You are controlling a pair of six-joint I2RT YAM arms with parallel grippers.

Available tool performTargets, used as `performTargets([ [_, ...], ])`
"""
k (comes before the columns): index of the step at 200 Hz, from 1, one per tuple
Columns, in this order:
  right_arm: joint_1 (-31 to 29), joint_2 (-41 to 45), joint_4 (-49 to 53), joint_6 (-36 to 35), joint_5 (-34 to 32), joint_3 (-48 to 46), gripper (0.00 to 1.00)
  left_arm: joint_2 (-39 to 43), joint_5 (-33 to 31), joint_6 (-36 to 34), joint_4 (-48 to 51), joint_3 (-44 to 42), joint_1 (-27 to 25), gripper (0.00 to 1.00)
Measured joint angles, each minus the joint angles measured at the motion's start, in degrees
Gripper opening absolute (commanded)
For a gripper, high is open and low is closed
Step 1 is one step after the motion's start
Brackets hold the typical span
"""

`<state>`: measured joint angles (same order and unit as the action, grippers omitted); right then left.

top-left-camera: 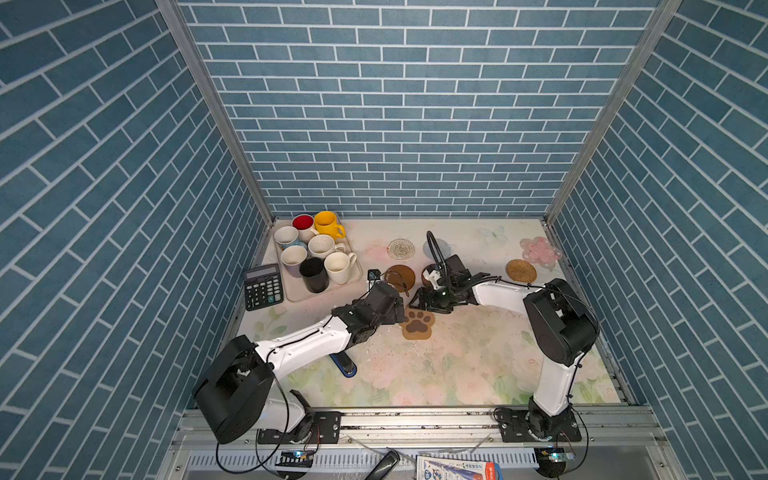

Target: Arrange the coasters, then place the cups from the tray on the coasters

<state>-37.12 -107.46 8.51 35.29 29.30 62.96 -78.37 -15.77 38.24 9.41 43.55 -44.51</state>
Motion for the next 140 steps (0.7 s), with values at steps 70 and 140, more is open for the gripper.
performTargets([
  [70,-1.0,4.7,3.5,0.9,-0.2,-0.3,0.81,1.7,0.7,1.3,3.3,-0.9,-0.1,0.99],
  [140,0.8,16.3,-1.8,2.7,1.0,-14.4,0.69,-1.8,3.3,1.7,4.1,-0.7,-0.2,0.98],
])
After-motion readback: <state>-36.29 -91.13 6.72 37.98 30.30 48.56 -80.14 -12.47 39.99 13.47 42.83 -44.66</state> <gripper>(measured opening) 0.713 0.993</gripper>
